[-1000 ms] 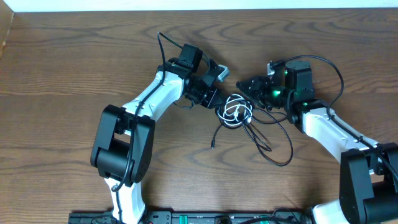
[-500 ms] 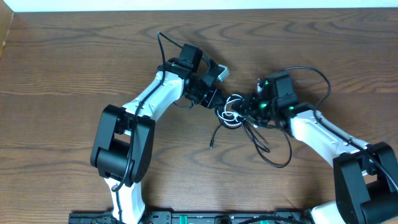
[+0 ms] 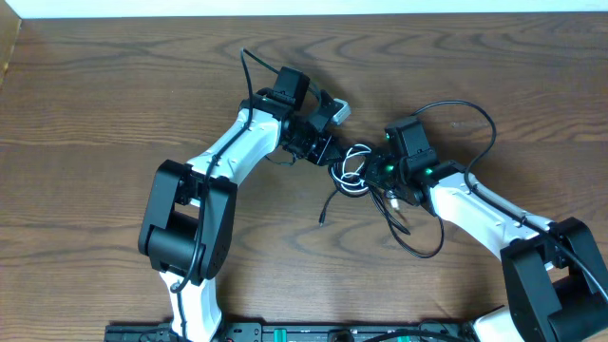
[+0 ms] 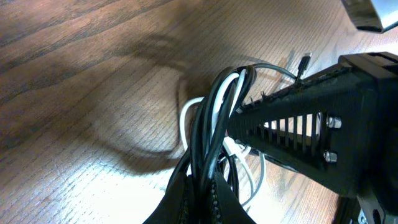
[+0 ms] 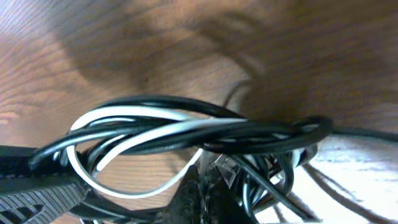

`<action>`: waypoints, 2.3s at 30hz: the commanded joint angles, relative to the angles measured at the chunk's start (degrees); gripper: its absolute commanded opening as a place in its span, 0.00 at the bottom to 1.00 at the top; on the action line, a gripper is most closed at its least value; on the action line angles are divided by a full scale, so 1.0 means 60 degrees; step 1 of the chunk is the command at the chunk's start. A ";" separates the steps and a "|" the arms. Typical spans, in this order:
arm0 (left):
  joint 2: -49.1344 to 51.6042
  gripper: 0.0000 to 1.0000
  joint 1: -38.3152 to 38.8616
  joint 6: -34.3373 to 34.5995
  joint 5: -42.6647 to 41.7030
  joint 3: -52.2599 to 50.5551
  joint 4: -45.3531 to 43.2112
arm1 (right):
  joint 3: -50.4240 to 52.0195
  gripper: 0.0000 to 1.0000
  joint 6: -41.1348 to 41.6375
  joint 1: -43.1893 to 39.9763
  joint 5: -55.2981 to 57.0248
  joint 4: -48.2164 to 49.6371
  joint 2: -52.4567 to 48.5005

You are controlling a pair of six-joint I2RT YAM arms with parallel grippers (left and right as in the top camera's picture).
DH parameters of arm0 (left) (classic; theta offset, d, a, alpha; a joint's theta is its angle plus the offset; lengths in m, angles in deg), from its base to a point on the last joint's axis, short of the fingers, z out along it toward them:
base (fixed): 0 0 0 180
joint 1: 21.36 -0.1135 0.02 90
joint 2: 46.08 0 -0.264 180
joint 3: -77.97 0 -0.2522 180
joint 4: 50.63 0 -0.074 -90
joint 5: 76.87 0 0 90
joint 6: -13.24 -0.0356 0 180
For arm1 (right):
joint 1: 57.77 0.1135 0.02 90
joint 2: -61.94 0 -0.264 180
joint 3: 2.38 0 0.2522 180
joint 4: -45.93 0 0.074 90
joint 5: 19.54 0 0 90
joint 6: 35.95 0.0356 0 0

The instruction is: Untangle cables

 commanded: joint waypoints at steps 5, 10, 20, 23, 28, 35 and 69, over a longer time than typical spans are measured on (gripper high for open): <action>-0.0321 0.08 0.0011 0.0772 0.1479 0.0171 0.0149 | -0.0080 0.01 -0.2131 -0.0459 -0.1140 0.0273 0.0273; -0.0321 0.08 0.0011 0.0991 0.2346 0.0160 0.0317 | -0.0080 0.01 -0.3479 -0.1202 -0.3330 0.1326 0.1064; -0.0321 0.09 0.0011 0.0991 0.2350 0.0153 0.0361 | -0.0080 0.01 -0.3945 -0.1825 -0.5537 0.3344 0.1902; -0.0321 0.09 0.0011 0.0991 0.2346 0.0153 0.0397 | -0.0080 0.01 -0.3938 -0.1909 -0.6065 0.4146 0.1920; -0.0321 0.09 0.0011 0.0991 0.2346 0.0149 0.0433 | -0.0080 0.01 -0.3938 -0.2033 -0.5461 0.3668 0.1916; -0.0317 0.14 0.0011 0.0991 0.2346 0.0146 0.0408 | -0.0080 0.30 -0.3934 -0.1851 -0.4011 0.1829 0.1887; -0.0317 0.17 0.0011 0.0991 0.2346 0.0146 0.0393 | -0.0073 0.34 -0.0535 -0.0120 -0.1031 0.2084 -0.0481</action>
